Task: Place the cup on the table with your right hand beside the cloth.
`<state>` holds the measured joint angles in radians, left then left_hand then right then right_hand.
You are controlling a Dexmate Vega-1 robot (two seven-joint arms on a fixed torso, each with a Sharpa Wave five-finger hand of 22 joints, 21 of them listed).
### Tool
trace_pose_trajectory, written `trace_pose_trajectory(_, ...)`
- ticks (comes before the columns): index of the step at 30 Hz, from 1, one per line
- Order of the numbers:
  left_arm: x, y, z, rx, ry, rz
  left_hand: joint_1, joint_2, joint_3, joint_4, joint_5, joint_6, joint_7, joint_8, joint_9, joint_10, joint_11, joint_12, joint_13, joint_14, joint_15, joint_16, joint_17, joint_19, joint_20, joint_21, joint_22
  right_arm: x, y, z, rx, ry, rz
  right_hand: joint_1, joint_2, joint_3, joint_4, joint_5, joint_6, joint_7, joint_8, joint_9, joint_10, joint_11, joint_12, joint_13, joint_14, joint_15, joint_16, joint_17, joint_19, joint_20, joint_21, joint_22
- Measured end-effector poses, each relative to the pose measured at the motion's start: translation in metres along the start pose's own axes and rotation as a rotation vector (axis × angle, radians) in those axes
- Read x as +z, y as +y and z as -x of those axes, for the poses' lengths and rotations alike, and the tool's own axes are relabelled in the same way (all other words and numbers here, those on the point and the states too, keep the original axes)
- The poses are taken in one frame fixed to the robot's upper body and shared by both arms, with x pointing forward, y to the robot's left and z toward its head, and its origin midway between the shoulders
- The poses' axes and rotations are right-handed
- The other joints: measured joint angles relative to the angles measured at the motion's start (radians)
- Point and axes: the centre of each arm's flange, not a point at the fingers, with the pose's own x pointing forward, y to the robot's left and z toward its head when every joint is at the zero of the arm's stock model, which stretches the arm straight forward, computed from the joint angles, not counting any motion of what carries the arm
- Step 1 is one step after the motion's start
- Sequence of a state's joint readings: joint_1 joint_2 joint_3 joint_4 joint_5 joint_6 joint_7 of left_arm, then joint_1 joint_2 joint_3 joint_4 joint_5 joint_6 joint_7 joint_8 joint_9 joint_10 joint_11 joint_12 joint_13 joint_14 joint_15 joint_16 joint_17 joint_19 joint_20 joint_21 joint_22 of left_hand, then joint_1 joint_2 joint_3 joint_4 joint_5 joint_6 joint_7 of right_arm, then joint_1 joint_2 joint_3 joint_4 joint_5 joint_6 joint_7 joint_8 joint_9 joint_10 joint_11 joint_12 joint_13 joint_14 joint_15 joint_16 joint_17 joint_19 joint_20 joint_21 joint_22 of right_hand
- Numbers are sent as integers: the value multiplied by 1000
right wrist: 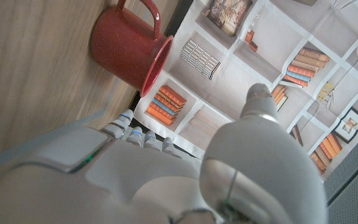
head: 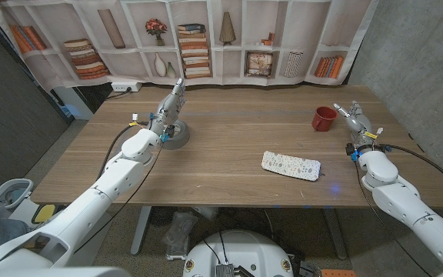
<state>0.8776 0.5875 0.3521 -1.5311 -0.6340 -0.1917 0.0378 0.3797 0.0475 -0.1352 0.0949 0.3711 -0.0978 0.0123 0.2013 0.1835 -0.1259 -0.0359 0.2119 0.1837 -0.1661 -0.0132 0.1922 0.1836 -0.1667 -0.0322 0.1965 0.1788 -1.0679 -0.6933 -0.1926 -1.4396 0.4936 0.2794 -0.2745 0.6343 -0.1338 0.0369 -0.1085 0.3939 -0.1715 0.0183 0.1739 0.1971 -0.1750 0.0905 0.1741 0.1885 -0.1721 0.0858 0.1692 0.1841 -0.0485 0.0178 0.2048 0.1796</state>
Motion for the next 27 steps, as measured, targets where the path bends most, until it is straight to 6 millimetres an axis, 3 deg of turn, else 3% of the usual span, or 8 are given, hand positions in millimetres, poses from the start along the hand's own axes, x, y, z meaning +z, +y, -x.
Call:
trace_pose_trajectory(4,0,-1,0,2,-3,3,0,0,0,0,0,7,0,0,0,4,-4,0,0,0,0,0,0,0,0,0,0,1,2,-1,4,11,40,-10,2,-12,4,0,0,11,0,1,3,7,0,0,1,15,0,0,-19,2,-6,0)
trace_pose_trajectory(20,2,-4,1,4,-11,2,0,0,-5,-3,0,9,2,0,0,4,-4,0,0,3,3,0,0,0,0,0,0,5,4,-2,-21,39,158,-16,8,-26,9,6,0,11,4,1,7,13,4,0,1,15,5,0,-29,13,-13,0)
trace_pose_trajectory(27,4,-6,0,1,-7,-4,0,0,-8,0,0,12,-2,0,0,7,-7,0,0,3,3,0,0,0,0,0,0,4,5,-3,-24,49,180,-16,8,-30,14,6,0,11,25,1,7,14,19,0,1,15,14,0,-18,24,-7,0)
